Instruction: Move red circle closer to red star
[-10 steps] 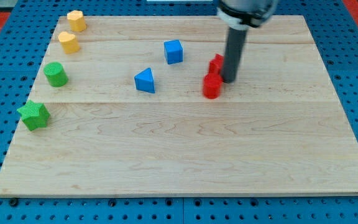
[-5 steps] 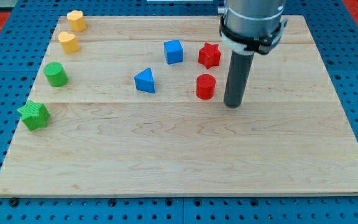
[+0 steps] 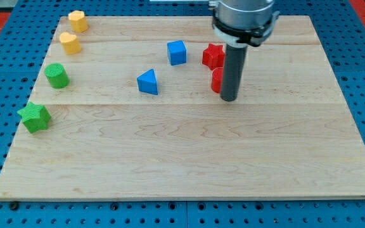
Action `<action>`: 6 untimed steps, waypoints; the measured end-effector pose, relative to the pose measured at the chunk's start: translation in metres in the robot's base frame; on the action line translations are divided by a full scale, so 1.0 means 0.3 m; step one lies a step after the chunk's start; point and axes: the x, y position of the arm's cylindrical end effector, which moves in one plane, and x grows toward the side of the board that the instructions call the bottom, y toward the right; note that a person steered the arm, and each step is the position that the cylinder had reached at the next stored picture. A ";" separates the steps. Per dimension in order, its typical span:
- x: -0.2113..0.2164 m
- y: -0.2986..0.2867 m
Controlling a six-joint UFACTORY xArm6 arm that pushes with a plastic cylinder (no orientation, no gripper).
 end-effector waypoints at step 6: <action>-0.210 -0.074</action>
